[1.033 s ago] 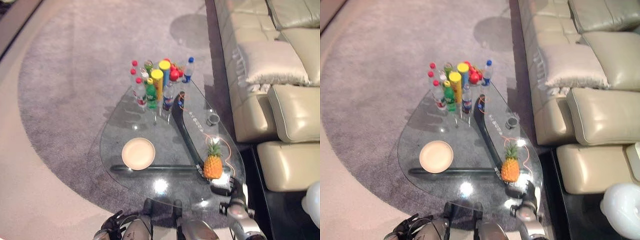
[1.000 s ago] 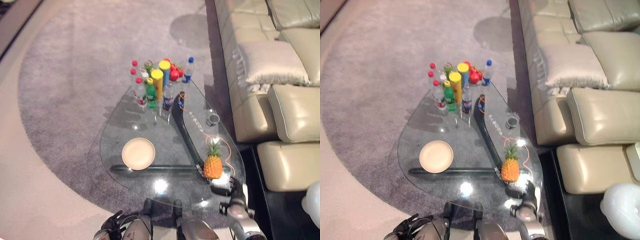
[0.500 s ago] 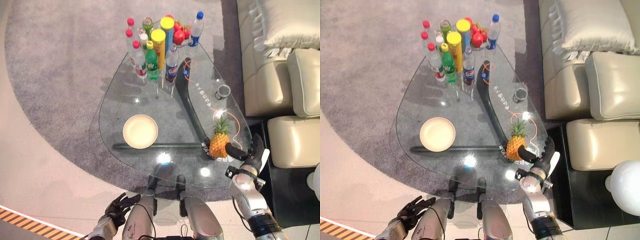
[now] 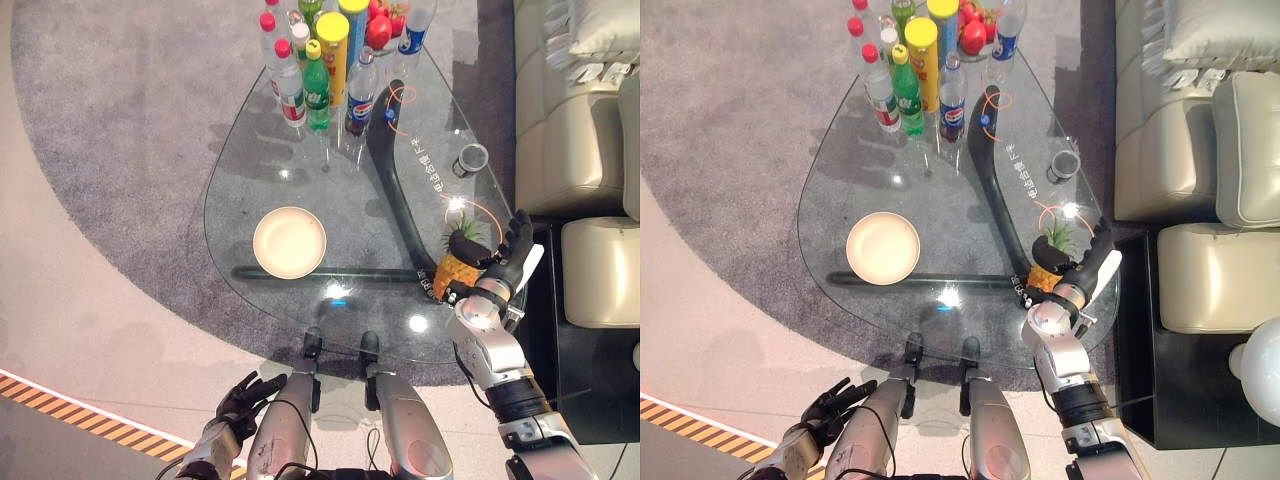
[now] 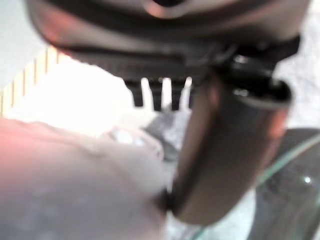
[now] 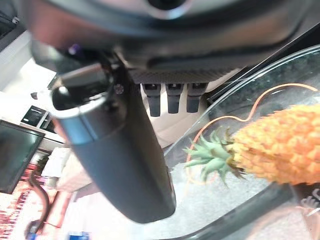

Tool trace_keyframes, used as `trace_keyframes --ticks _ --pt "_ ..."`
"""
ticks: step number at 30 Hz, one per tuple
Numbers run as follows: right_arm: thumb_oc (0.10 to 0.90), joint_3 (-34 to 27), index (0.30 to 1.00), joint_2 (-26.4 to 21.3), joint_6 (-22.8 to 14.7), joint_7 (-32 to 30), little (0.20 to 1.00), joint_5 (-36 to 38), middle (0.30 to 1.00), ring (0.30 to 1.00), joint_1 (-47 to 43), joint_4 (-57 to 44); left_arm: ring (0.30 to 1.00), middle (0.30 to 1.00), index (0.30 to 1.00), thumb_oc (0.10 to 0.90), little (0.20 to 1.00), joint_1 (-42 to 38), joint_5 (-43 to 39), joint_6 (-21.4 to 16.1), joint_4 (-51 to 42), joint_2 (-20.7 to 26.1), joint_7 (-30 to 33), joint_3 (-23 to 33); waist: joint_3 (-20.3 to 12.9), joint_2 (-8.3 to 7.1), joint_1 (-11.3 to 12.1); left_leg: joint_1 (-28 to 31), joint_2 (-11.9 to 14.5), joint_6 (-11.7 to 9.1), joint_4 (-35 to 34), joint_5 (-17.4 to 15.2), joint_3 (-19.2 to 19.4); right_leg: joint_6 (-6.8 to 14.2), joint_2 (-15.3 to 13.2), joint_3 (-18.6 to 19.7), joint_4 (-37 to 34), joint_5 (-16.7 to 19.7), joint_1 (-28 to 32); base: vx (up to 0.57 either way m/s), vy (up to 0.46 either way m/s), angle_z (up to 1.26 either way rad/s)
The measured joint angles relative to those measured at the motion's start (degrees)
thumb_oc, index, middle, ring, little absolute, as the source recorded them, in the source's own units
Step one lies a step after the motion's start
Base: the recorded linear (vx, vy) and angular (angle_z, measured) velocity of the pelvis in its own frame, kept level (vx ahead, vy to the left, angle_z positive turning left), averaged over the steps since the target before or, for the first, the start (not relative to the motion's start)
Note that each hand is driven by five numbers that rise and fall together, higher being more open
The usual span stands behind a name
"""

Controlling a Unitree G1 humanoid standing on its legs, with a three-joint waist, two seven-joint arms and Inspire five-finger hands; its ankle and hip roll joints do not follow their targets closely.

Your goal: Pick up the fruit to the plate

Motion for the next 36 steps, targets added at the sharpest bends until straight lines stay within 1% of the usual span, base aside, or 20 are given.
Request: trace_keyframes --ticks 5,8,14,22,30,34,36 --pt "0.8 0.6 0.9 0.0 1.9 -4.6 0.9 0.2 0.9 0.9 -2.6 2.8 0.9 0.9 0.9 0.8 0.9 -0.2 -1.7 -0.6 -0.3 -0.2 -1.1 -0.3 0.1 0.24 0.7 -1.8 -0.1 -0.1 0.5 0.1 0.1 -0.2 -0.1 0.1 1.9 -0.5 -2.5 -0.01 0.028 0.0" --pt "0.8 0.6 0.9 0.0 2.9 -6.9 0.9 1.5 0.9 0.9 -4.1 4.6 0.9 0.9 0.9 0.8 0.9 -0.2 -3.3 -0.7 -1.1 0.0 -1.0 -1.6 0.2 0.3 0.8 -2.9 -0.2 -0.2 0.3 0.6 0.1 -0.3 -0.3 0.1 2.9 -0.6 -4.1 -0.01 0.01 0.0" --pt "0.8 0.6 0.9 0.0 6.1 -7.8 0.9 2.4 0.9 0.9 -4.4 4.7 0.9 0.9 0.9 0.8 0.9 -0.2 -4.3 -0.9 -2.1 0.2 -1.0 -2.4 0.2 0.31 0.7 -4.3 -0.3 -0.2 0.4 0.9 0.1 -0.4 -0.3 0.1 3.5 -0.6 -5.8 -0.01 0.018 0.0" --pt "0.8 0.8 0.9 -0.1 9.9 -9.2 0.9 5.2 0.9 0.9 -4.6 4.8 0.9 0.9 0.9 0.8 0.9 -0.7 -5.0 -0.9 -2.4 -0.7 -1.0 -2.9 0.2 0.3 0.7 -4.3 -0.2 -0.1 0.5 1.0 0.1 -0.4 -0.3 0.1 3.6 -0.6 -5.7 0.0 0.012 0.0" --pt "0.8 2.9 0.9 0.4 9.7 -8.9 0.9 16.6 0.9 0.9 -4.7 7.6 0.9 0.9 0.9 0.8 0.9 -0.8 -5.0 -0.5 -2.7 -0.6 -0.9 -3.8 0.2 0.24 0.8 -3.2 -0.2 -0.2 0.5 1.1 -0.2 -0.5 -0.3 -0.1 3.6 -0.6 -4.6 0.0 -0.002 0.0" --pt "0.8 2.8 0.9 0.3 7.3 -8.9 0.9 19.0 0.9 0.9 -5.0 9.4 0.9 0.9 0.9 0.8 0.9 -0.8 -5.0 -0.3 -2.9 -0.4 -0.9 -4.0 0.2 0.16 0.8 -3.3 -0.2 -0.3 0.4 1.1 -0.4 -0.5 -0.3 -0.3 3.5 -0.6 -4.6 0.0 -0.01 0.02" --pt "0.8 2.8 0.9 0.3 6.9 -8.9 0.9 20.4 0.9 0.9 -5.5 9.9 0.9 0.9 0.9 0.8 0.9 -0.8 -5.2 -0.2 -2.9 -0.3 -0.9 -4.1 0.2 0.04 0.7 -3.4 -0.3 -0.3 0.4 1.2 -0.5 -0.5 -0.3 -0.4 3.5 -0.6 -4.6 0.0 0.0 0.0"
